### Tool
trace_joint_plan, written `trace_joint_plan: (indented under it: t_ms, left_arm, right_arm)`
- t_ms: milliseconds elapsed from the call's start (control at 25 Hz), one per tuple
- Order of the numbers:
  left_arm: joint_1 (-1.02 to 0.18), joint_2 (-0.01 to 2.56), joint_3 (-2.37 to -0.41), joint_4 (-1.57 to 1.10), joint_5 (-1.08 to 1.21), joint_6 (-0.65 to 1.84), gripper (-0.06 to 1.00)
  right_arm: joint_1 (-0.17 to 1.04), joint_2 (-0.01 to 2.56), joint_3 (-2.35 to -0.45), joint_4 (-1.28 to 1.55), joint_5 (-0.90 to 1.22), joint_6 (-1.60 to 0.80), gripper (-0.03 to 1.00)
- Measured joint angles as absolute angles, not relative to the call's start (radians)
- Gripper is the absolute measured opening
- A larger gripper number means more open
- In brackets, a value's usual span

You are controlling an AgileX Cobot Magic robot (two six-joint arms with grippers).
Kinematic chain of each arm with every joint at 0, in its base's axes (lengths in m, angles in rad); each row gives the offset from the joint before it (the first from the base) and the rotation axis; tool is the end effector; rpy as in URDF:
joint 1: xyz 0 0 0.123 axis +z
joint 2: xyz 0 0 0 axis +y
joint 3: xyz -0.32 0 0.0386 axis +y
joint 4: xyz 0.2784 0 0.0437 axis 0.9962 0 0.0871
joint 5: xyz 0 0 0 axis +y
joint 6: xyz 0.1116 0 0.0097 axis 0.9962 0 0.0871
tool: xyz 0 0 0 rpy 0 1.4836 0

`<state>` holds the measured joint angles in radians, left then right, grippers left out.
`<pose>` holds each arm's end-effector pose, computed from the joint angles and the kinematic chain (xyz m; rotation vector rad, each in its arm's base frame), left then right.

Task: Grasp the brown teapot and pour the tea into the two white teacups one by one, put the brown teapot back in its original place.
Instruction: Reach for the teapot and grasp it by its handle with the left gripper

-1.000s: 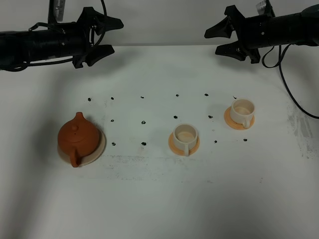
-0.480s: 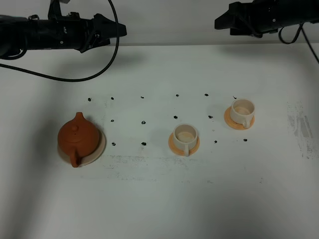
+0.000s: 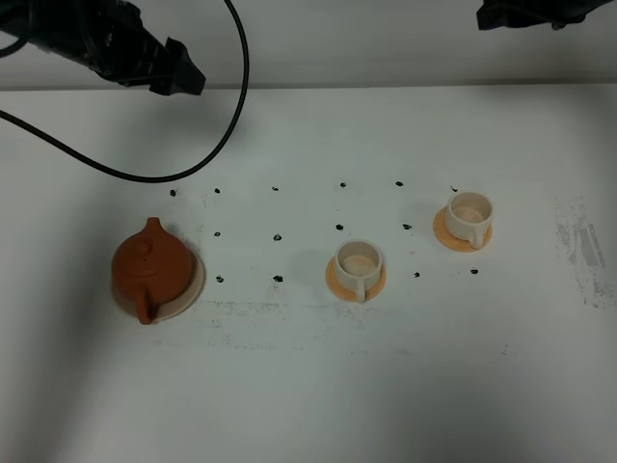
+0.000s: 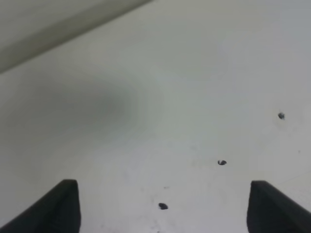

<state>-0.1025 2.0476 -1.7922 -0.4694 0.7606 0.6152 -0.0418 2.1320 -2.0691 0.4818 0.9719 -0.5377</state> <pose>0.5236 -0.0890 0.2800 0.5748 2.3390 -0.3130 0.5500 0.0199 0.3190 -0.4177 2.3633 0.3475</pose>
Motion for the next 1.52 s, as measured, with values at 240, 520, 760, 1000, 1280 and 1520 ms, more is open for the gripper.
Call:
trace_joint_plan:
  t_ms: [240, 520, 760, 1000, 1280, 1520]
  left_arm:
    - [-0.104, 1.948, -1.790, -0.421, 0.791, 0.554, 0.71]
    - [-0.107, 1.787, -1.656, -0.373, 0.757, 0.526, 0.71]
    - [-0.108, 1.620, -1.460, -0.343, 0.632, 0.519, 0.71]
    - [-0.108, 1.511, -1.327, -0.343, 0.558, 0.514, 0.71]
    - [-0.107, 1.451, -1.247, -0.341, 0.552, 0.497, 0.71]
    - [-0.107, 1.382, -1.164, -0.327, 0.533, 0.484, 0.69]
  right_arm:
    - [-0.040, 2.024, -2.069, 0.473, 1.011, -0.509, 0.54]
    - [-0.040, 1.887, -2.066, 0.465, 1.064, -0.481, 0.52]
    - [-0.040, 1.738, -1.953, 0.452, 1.064, -0.476, 0.52]
    - [-0.040, 1.557, -1.723, 0.451, 0.983, -0.480, 0.51]
    - [-0.040, 1.295, -1.442, 0.454, 0.824, -0.494, 0.51]
    - [-0.040, 1.078, -1.283, 0.457, 0.774, -0.495, 0.51]
